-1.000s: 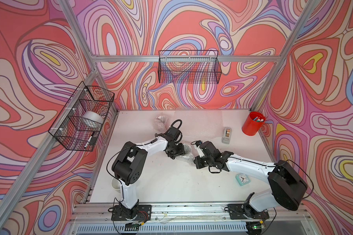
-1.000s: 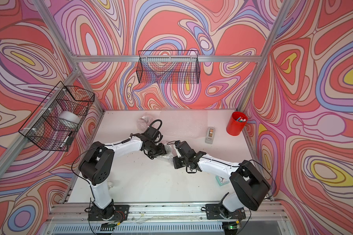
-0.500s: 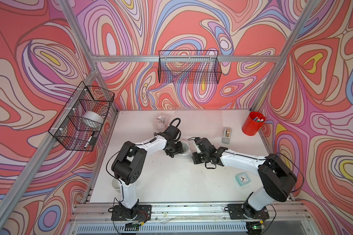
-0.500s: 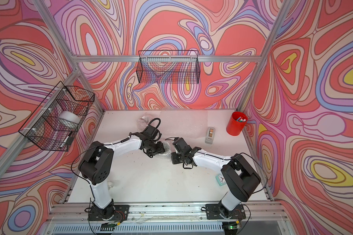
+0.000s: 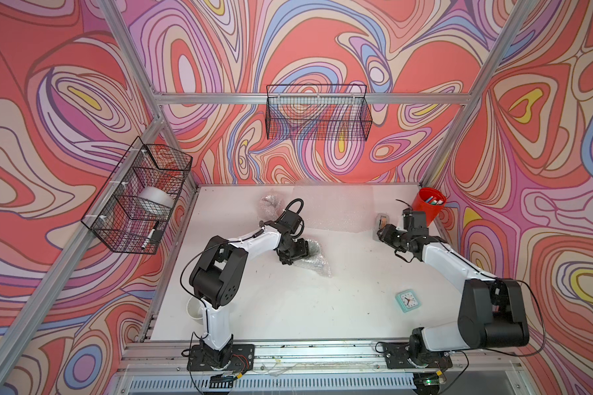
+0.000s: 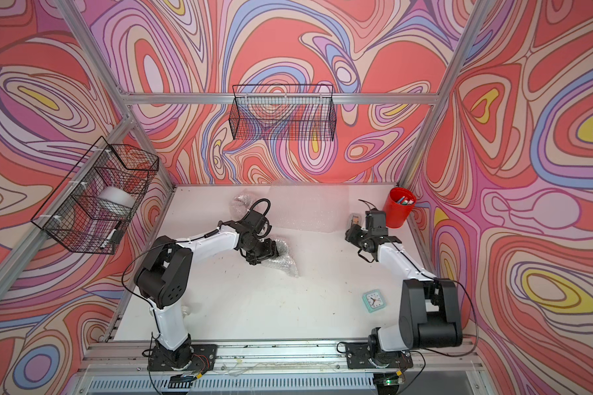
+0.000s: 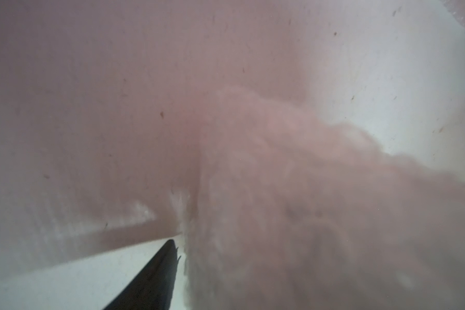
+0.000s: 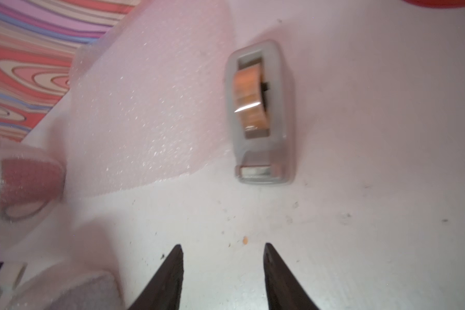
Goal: Wrap mugs in bubble wrap
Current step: Wrap the mug in bubble wrap, then tear off the tape using the Tape Cutter.
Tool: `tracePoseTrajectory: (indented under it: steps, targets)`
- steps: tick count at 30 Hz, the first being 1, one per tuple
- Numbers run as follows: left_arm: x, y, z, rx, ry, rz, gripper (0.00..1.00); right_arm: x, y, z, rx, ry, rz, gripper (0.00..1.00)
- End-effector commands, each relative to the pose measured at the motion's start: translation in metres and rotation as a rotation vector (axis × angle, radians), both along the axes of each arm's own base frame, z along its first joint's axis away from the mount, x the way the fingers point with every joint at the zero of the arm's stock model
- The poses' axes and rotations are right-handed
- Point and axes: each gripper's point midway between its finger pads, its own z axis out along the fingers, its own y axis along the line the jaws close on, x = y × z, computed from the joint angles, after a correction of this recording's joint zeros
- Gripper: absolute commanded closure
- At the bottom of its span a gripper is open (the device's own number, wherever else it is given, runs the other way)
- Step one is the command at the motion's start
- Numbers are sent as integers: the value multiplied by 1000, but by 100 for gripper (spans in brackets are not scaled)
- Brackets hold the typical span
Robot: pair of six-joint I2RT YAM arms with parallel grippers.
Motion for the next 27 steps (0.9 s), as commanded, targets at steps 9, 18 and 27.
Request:
tracePoseTrajectory:
  steps: [9, 18, 27]
  targets:
    - [-3, 11, -9, 53, 68, -18, 29, 54, -30, -15, 319, 6, 75, 67]
    - [-4, 10, -9, 47, 73, -24, 30, 60, -19, -32, 417, 36, 140, 69]
    - [-5, 9, -10, 37, 75, -21, 30, 59, -16, -49, 453, 81, 148, 67]
